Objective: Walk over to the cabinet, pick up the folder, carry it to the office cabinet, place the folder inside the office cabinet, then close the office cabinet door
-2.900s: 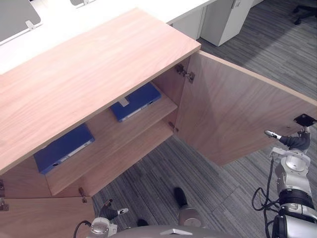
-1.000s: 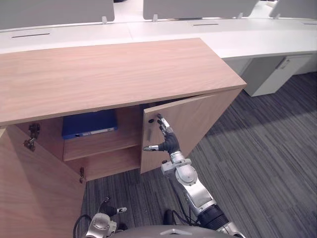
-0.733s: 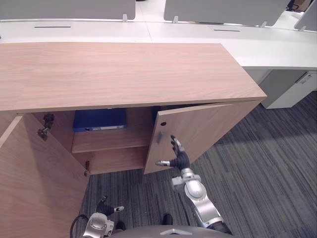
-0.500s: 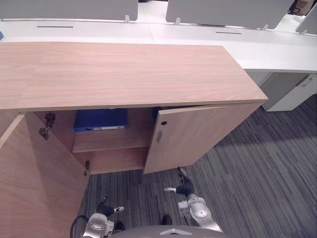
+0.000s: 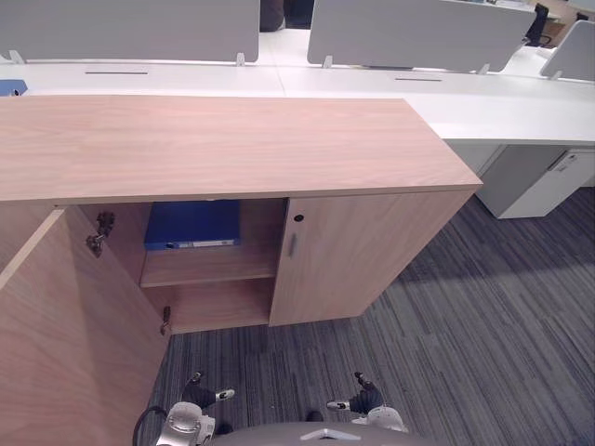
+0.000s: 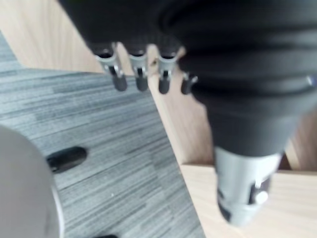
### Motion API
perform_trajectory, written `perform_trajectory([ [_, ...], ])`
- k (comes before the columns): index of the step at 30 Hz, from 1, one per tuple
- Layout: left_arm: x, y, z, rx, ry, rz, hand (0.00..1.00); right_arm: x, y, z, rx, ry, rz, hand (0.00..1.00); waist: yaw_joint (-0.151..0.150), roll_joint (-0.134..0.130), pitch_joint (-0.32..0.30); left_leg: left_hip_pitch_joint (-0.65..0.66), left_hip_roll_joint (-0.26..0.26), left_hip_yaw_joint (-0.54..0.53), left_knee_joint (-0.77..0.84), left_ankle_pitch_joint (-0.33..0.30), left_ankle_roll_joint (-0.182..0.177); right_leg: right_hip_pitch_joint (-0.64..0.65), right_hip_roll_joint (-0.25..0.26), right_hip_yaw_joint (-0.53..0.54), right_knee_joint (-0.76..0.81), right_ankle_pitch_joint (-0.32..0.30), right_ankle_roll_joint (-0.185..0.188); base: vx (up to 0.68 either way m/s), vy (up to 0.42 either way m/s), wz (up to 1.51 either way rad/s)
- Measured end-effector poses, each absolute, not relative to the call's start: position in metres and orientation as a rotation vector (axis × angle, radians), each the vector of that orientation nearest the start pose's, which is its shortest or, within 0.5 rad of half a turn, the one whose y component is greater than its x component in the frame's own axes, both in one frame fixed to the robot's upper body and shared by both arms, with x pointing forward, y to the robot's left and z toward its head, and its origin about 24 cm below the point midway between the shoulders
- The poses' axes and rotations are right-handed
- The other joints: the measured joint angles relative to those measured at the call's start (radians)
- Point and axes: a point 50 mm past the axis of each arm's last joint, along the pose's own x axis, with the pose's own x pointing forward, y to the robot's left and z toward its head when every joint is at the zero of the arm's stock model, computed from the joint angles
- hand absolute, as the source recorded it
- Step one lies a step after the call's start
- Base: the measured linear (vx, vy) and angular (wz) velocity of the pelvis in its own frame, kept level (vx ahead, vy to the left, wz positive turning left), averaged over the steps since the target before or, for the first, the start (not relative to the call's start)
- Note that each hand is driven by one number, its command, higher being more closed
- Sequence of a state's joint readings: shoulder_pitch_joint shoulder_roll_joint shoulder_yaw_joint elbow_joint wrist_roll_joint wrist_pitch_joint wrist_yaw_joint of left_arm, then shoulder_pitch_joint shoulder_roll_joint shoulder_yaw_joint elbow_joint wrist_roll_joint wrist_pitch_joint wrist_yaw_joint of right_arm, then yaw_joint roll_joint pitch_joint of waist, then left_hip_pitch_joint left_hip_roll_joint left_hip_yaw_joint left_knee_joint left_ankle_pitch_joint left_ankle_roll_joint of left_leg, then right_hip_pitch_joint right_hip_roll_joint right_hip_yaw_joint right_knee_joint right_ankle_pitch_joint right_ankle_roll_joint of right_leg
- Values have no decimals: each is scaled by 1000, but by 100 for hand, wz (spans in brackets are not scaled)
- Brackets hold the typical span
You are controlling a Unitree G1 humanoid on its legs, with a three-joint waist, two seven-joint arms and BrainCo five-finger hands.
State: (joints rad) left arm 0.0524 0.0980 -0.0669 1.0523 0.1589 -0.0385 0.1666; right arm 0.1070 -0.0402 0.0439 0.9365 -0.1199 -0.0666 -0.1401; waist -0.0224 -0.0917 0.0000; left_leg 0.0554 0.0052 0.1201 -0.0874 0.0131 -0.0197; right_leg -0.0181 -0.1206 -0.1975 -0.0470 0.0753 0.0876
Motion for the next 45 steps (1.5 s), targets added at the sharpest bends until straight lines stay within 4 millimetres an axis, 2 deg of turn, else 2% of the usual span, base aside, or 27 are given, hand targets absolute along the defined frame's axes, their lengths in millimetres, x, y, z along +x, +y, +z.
perform_trajectory([
  [6, 107, 193, -158, 310, 1062, 103, 0, 121, -170, -152, -202, 978, -88, 0, -7, 4, 7, -5, -8, 47, 1, -6, 3, -32, -2, 72, 1, 17, 12, -36, 22, -21],
  [7, 107, 194, -158, 292, 1066, 121, 0, 125, -170, -150, -199, 968, -94, 0, -14, 10, 22, -22, -14, 44, 1, -6, 4, -70, -12, 79, 48, 3, 25, -9, 41, -4],
  [12, 110, 202, -155, 238, 1047, 199, 0, 127, -172, -150, -181, 965, -116, 0, -1, 17, 44, -36, -21, -15, 7, -11, 12, -84, -28, 49, 121, -58, 36, 63, 16, 36],
  [14, 110, 205, -155, 228, 1046, 219, 0, 127, -170, -150, -173, 965, -114, 0, 0, 18, 44, -52, -19, -52, 8, -7, 15, -82, -22, 84, 131, -62, 27, 141, 41, 65],
  [16, 109, 209, -154, 216, 1048, 245, 0, 128, -168, -149, -170, 961, -112, 0, 15, 14, 45, -65, -21, -74, 13, -1, 17, -68, -18, 103, 104, -65, 24, 116, 37, 47],
  [19, 111, 212, -153, 186, 1038, 282, 0, 138, -166, -146, -168, 933, -109, 0, 22, 15, 65, -143, -22, -125, 162, -46, 5, -31, -15, 73, 70, -73, 10, 87, -32, 56],
  [23, 121, 204, -149, 122, 987, 311, 0, 149, -167, -140, -171, 887, -118, 0, 26, 59, 116, -204, -1, -127, 288, -67, -7, -8, 4, 28, 117, -107, -30, -55, -69, 66],
  [24, 122, 202, -148, 116, 976, 310, 0, 151, -167, -139, -172, 880, -122, 0, 31, 65, 117, -216, 7, -111, 289, -61, -10, -22, 9, 15, 138, -121, -30, -132, -93, 47],
  [25, 121, 201, -148, 112, 970, 308, 0, 152, -166, -138, -170, 875, -122, 0, 35, 61, 115, -207, 11, -110, 235, -41, -14, -41, 0, 9, 152, -140, -27, -169, -75, 44],
  [26, 123, 197, -148, 97, 967, 306, 0, 154, -165, -138, -163, 868, -127, 0, 36, 64, 117, -216, 27, -63, 246, -57, -2, -59, -3, -15, 157, -140, -29, -143, -46, 31],
  [28, 124, 194, -148, 67, 967, 323, 0, 149, -171, -139, -150, 880, -159, 0, 31, 56, 123, -220, 51, 31, 399, -158, 1, -65, -4, -27, 177, -142, -31, -78, -10, 21],
  [29, 119, 192, -150, 62, 981, 321, 0, 144, -175, -140, -151, 893, -173, 0, 19, 65, 119, -188, 60, 68, 435, -208, -4, -56, -4, -42, 179, -145, -27, -63, 40, 34],
  [30, 119, 190, -150, 55, 982, 319, 0, 142, -180, -140, -145, 893, -196, 0, 6, 80, 112, -153, 60, 79, 365, -218, 3, -51, 4, -53, 179, -155, -26, -70, 70, 34],
  [31, 120, 190, -150, 56, 981, 318, 0, 138, -181, -142, -141, 908, -204, 0, 5, 68, 110, -138, 46, 77, 323, -197, 19, -49, 4, -53, 176, -151, -20, -70, 45, 27],
  [32, 117, 191, -151, 58, 987, 319, 0, 136, -179, -143, -127, 914, -210, 0, 5, 60, 104, -116, 26, 71, 250, -158, 17, -46, -1, -48, 158, -139, -24, -29, 34, 18],
  [33, 115, 193, -151, 66, 992, 323, 0, 130, -176, -145, -112, 930, -214, 0, 10, 37, 86, -83, 4, 65, 159, -102, 22, -44, -9, -48, 126, -119, -16, -11, 39, 25],
  [34, 115, 196, -151, 72, 995, 326, 0, 127, -176, -147, -106, 943, -216, 0, 10, 30, 81, -67, -9, 47, 102, -66, 27, -35, -10, -60, 101, -104, -13, 7, 48, 30],
  [37, 112, 196, -153, 74, 1009, 326, 0, 125, -178, -148, -110, 953, -219, 0, 8, 32, 79, -34, -23, 14, 47, -28, 38, 0, -12, -81, 81, -96, -11, -7, 32, 36],
  [38, 106, 196, -155, 74, 1034, 327, 0, 124, -179, -149, -115, 961, -219, 0, 12, 41, 74, -6, -27, 9, 23, -17, 38, 21, -9, -85, 77, -96, -11, -8, 16, 15],
  [41, 98, 196, -157, 75, 1055, 350, 0, 126, -181, -149, -123, 965, -217, 0, 13, 60, 62, 8, -27, -6, 10, -9, 40, 35, -5, -90, 77, -96, -12, -25, -14, 11],
  [45, 93, 200, -158, 55, 1068, 409, 0, 125, -182, -150, -128, 978, -215, 0, 22, 65, 60, 26, -17, -16, 7, -3, 34, 57, 7, -94, 76, -96, -16, -49, -43, 7],
])
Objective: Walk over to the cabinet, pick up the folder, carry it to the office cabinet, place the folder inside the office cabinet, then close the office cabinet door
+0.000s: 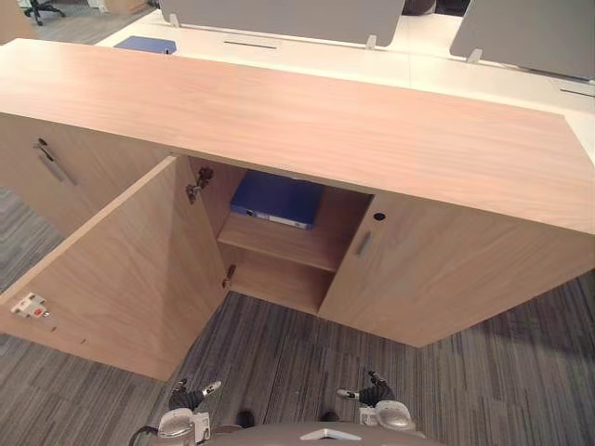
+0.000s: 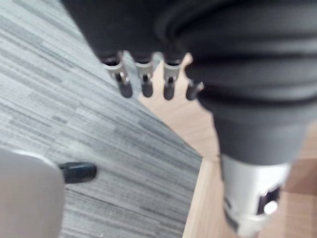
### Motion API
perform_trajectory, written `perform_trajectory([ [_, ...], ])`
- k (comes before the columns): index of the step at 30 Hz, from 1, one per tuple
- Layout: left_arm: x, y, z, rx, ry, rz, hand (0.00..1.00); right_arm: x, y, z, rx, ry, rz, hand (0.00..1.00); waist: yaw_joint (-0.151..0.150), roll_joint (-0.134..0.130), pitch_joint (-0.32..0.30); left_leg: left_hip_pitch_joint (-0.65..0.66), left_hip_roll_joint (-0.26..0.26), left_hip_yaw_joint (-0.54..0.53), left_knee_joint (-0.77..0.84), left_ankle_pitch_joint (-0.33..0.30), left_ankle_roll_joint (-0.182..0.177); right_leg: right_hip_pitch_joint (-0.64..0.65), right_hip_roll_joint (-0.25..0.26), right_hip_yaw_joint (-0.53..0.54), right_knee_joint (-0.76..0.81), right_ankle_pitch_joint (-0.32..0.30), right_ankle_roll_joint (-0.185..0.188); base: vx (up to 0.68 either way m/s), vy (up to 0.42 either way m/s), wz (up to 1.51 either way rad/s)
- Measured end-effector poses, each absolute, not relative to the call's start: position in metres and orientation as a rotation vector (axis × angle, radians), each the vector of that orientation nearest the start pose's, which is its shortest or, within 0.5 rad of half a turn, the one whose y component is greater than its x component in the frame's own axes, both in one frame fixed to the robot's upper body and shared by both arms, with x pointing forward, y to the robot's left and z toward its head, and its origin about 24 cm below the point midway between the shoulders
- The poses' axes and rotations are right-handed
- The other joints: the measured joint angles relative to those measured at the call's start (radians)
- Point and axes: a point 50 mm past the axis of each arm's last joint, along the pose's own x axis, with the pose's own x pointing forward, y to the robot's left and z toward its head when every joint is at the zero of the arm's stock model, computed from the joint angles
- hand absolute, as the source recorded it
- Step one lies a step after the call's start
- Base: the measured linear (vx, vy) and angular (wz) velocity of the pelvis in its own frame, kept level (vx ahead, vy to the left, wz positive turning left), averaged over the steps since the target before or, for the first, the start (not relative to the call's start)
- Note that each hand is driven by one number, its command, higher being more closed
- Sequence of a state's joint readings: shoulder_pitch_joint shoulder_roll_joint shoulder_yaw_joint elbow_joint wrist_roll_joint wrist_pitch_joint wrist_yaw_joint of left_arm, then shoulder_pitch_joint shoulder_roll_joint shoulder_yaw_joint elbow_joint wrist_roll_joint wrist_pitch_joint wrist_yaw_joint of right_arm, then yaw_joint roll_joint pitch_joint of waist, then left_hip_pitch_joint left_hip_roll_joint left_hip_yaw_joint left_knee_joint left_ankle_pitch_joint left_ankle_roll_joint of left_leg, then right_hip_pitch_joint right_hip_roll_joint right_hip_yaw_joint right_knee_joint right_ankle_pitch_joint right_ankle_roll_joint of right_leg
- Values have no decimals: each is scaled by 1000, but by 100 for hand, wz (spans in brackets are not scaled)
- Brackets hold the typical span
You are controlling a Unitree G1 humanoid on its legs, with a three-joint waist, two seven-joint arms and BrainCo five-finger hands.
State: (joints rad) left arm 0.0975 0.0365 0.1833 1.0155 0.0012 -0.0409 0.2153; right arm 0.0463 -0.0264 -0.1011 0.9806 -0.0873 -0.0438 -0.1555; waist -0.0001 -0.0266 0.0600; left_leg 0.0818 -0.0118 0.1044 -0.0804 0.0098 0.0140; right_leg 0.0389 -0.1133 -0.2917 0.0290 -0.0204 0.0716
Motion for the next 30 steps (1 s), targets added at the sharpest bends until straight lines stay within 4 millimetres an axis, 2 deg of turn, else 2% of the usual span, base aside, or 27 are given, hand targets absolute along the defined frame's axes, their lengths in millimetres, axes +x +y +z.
perform_trajectory([
  [7, 71, 219, -160, -39, 1103, 661, 0, 123, -184, -152, -149, 999, -219, 0, 3, -4, 2, 10, 8, -28, -6, 16, -6, 30, 7, -21, -1, -4, -16, -77, -32, 11],
  [10, 63, 228, -157, -109, 1077, 790, 0, 122, -185, -153, -166, 1003, -229, 0, 5, -8, 4, 5, 8, -39, -7, 20, -6, 31, 8, -20, -4, -9, -12, -71, -14, 10],
  [12, 65, 238, -150, -178, 999, 902, 0, 121, -184, -153, -167, 1004, -230, 0, 8, -12, 6, 0, 7, -55, -7, 19, -13, 33, 9, -20, -8, -16, -4, -51, -14, 23],
  [17, 76, 265, -128, -224, 793, 1082, 0, 121, -182, -153, -176, 1003, -231, 0, 18, -17, 6, -12, 2, -77, -7, 19, -13, 35, 10, -18, -12, -23, 3, 4, -3, 14],
  [24, 102, 270, -104, -201, 623, 1036, 0, 126, -178, -150, -184, 973, -214, 0, 32, -20, 5, -19, -2, -85, -7, 19, -8, 37, 10, -22, -14, -17, 1, 52, 3, 7],
  [30, 132, 258, -90, -121, 538, 895, 0, 135, -176, -146, -181, 938, -210, 0, 31, -20, 6, -17, -1, -98, -7, 19, -9, 37, 13, -23, -17, -16, -2, 9, -6, 5],
])
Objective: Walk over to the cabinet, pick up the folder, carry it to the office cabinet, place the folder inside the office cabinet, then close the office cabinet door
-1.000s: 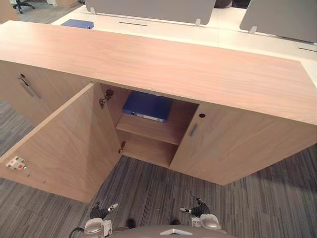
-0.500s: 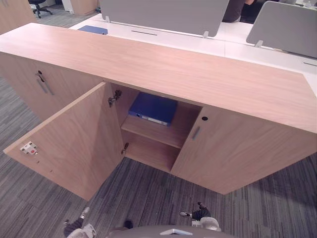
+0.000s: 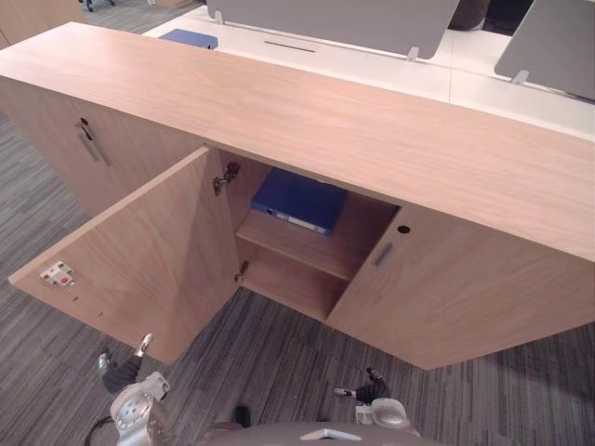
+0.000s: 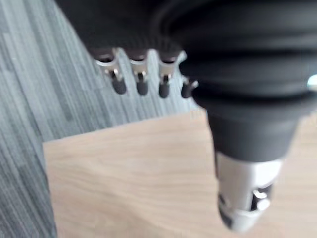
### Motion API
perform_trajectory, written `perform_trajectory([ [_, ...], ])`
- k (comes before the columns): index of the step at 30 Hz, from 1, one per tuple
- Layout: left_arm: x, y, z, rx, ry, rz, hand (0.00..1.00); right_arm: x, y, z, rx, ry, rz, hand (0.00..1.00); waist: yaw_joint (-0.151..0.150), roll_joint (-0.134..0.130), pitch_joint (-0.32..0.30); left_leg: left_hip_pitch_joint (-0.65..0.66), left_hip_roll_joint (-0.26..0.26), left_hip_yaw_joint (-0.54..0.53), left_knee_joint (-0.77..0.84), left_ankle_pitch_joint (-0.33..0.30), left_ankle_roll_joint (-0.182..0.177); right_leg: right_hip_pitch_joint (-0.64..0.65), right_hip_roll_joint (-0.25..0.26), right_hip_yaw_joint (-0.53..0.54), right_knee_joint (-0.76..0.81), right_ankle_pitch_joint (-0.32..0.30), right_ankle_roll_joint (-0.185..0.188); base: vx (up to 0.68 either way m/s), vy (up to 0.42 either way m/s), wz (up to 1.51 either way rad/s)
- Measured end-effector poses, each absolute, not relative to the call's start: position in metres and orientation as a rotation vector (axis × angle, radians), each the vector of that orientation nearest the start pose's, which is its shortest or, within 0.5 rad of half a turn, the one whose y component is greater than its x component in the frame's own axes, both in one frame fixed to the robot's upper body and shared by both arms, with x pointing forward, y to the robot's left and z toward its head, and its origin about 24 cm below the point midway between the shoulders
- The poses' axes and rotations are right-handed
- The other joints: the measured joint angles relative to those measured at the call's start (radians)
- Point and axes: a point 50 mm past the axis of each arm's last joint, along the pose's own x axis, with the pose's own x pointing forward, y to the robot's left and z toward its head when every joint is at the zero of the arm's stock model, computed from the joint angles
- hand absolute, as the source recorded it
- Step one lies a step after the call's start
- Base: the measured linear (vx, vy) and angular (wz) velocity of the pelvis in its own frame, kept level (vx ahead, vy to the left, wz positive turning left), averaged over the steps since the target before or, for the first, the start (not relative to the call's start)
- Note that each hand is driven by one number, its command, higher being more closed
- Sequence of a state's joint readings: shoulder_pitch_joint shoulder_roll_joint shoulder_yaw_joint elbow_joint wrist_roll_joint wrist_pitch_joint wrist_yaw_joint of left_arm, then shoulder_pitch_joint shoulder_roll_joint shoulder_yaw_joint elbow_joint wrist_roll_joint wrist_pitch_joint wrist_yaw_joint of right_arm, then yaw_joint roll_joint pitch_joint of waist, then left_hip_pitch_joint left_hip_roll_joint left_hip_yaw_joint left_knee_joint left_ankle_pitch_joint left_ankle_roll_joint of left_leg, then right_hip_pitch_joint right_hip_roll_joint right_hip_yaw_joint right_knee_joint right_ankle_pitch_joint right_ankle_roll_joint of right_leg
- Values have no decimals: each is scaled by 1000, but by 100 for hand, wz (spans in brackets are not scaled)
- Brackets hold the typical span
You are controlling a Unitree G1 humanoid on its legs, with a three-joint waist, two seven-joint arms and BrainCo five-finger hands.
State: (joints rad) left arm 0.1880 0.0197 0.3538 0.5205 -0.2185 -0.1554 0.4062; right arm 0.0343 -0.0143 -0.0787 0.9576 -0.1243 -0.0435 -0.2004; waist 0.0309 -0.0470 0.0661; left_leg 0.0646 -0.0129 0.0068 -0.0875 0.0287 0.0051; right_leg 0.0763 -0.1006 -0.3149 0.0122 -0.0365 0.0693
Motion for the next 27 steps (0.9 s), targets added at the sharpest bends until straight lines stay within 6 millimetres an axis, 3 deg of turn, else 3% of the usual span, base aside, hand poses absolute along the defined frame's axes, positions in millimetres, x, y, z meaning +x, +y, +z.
perform_trajectory([
  [9, 136, 260, -87, -45, 539, 865, 0, 134, -175, -147, -179, 945, -211, 0, 1, -10, 4, 5, 2, 0, 0, 1, -1, 10, 1, 3, 0, -3, -10, -54, -4, -1],
  [22, 113, 277, -91, -13, 589, 953, 0, 130, -176, -148, -178, 954, -221, 0, 11, -11, 6, 17, 2, 15, -1, -2, -3, 30, 2, 4, -17, 5, -1, -5, -1, 0],
  [24, 101, 305, -83, 20, 583, 1039, 0, 130, -178, -148, -183, 957, -222, 0, 22, -5, 5, 16, 6, 15, 0, -16, -13, 29, 1, 8, -19, 5, -2, -26, -10, -8],
  [25, 90, 334, -70, 58, 551, 1132, 0, 129, -179, -148, -187, 958, -222, 0, 21, -12, 1, 16, 10, 16, 0, -20, -17, 28, 5, 10, -21, 3, -3, -2, -52, -8],
  [26, 74, 407, -23, 155, 430, 1269, 0, 128, -181, -148, -181, 960, -216, 0, 27, -30, -1, 19, 21, 20, 0, -20, -17, 29, 20, 10, -21, -2, -10, 3, -74, -5],
  [27, 72, 428, -4, 206, 395, 1294, 0, 126, -181, -149, -176, 965, -218, 0, 36, -35, -4, 18, 25, 21, 0, -20, -17, 29, 21, 11, -22, -2, -11, 21, -72, -1],
])
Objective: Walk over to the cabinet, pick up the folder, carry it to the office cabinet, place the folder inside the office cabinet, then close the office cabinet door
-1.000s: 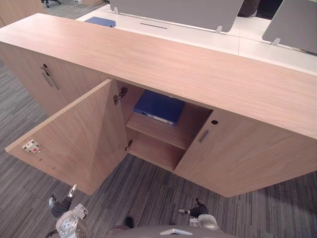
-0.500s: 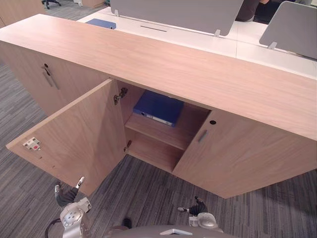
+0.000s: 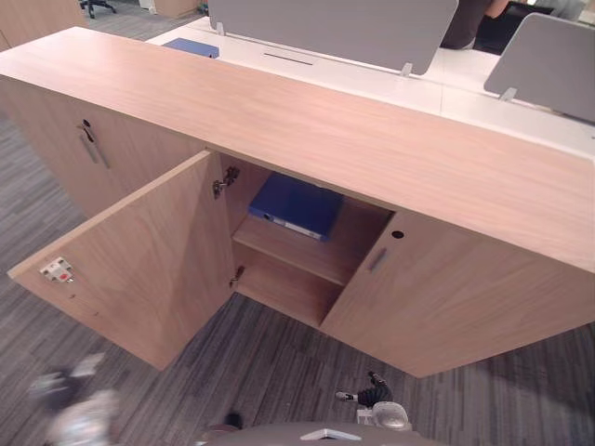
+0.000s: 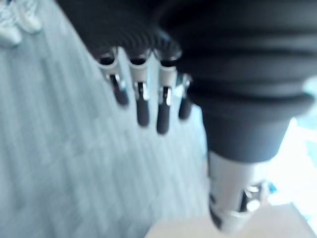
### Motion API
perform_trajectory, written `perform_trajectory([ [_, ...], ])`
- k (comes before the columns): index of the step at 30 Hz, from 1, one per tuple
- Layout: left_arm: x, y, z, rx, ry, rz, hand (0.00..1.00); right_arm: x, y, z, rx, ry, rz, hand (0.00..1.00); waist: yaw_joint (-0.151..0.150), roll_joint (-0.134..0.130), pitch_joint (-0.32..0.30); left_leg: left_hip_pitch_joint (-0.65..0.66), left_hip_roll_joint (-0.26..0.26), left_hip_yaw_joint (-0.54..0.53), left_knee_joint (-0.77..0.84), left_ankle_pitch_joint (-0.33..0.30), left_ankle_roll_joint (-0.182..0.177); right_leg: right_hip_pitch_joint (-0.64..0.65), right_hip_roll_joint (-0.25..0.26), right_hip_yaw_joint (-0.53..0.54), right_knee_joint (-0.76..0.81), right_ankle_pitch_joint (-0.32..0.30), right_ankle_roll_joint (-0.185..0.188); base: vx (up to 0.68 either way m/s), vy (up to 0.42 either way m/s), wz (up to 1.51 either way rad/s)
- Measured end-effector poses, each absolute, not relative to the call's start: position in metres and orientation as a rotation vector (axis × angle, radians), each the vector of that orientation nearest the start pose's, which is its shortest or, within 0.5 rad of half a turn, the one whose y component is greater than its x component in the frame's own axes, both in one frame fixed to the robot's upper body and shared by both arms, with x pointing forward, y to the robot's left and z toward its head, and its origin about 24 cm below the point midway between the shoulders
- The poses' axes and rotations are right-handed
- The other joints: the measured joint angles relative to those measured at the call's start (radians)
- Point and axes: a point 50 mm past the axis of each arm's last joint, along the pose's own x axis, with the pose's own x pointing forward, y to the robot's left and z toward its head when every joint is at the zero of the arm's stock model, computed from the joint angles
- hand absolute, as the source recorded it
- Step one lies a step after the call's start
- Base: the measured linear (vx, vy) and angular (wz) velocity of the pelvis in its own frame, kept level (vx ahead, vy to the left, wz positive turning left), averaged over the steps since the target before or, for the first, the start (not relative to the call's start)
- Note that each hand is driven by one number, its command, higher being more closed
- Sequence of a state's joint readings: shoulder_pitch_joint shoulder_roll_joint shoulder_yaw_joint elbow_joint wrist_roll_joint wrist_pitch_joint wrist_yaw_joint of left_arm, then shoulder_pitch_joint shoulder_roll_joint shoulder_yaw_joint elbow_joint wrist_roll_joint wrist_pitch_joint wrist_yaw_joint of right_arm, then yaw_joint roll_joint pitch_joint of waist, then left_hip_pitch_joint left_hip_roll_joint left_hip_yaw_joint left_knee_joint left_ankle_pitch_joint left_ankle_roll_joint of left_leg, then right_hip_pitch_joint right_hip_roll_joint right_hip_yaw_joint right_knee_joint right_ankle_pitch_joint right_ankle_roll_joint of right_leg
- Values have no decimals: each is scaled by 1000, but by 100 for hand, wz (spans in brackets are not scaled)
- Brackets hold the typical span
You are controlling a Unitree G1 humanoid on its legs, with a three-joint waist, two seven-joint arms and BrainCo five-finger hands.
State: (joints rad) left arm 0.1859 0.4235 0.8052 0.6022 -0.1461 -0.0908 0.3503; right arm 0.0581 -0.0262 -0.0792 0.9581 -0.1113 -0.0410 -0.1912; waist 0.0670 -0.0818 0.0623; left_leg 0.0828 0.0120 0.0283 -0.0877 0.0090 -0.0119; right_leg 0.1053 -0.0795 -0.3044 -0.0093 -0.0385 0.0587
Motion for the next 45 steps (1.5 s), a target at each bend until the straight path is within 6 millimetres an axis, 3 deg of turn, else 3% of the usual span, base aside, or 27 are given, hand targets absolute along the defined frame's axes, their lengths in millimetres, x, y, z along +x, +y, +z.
perform_trajectory([
  [1, 74, 458, 33, 317, 332, 1305, 0, 122, -187, -149, -183, 974, -227, 0, 19, -5, -4, 0, 2, -1, 0, 1, 0, 1, 6, -1, -1, -1, -1, 26, -51, 4],
  [2, 77, 475, 59, 393, 293, 1299, 0, 122, -191, -149, -198, 972, -218, 0, 28, 1, -8, -2, 0, -3, 0, 1, 0, 0, 6, 5, -1, 0, -2, 27, -26, 5],
  [4, 86, 486, 75, 442, 278, 1291, 0, 123, -195, -148, -215, 965, -210, 0, 37, 19, -15, -4, -7, -4, 0, 1, 1, -2, 1, 18, -1, 0, -2, 10, 22, 4],
  [7, 102, 485, 71, 444, 306, 1233, 0, 124, -195, -148, -216, 961, -207, 0, 37, 41, -27, -7, -13, -19, 0, 1, 2, -3, -3, 19, -1, -1, -1, -3, 19, 5],
  [12, 118, 481, 66, 437, 326, 1173, 0, 118, -202, -148, -228, 974, -216, 0, 37, 37, -28, -9, -10, -21, 0, 1, 2, -5, 0, 22, -2, -3, -4, -6, -3, 0],
  [19, 140, 495, 112, 558, 256, 1119, 0, 116, -201, -149, -215, 975, -196, 0, 46, 37, -28, -15, -3, -5, 0, 0, 2, -22, 5, 43, 6, -6, -9, -28, -7, -6],
  [28, 174, 478, 102, 581, 288, 948, 0, 116, -202, -149, -212, 972, -199, 0, 29, 38, -28, -20, 0, 5, 0, -1, 0, -36, 10, 55, 10, -8, -12, -10, -4, -4],
  [45, 191, 452, 74, 552, 316, 800, 0, 114, -209, -148, -189, 977, -231, 0, 11, 39, -27, -10, 1, 25, 0, -3, 0, -37, 10, 76, 14, -7, -12, -11, 1, -3],
])
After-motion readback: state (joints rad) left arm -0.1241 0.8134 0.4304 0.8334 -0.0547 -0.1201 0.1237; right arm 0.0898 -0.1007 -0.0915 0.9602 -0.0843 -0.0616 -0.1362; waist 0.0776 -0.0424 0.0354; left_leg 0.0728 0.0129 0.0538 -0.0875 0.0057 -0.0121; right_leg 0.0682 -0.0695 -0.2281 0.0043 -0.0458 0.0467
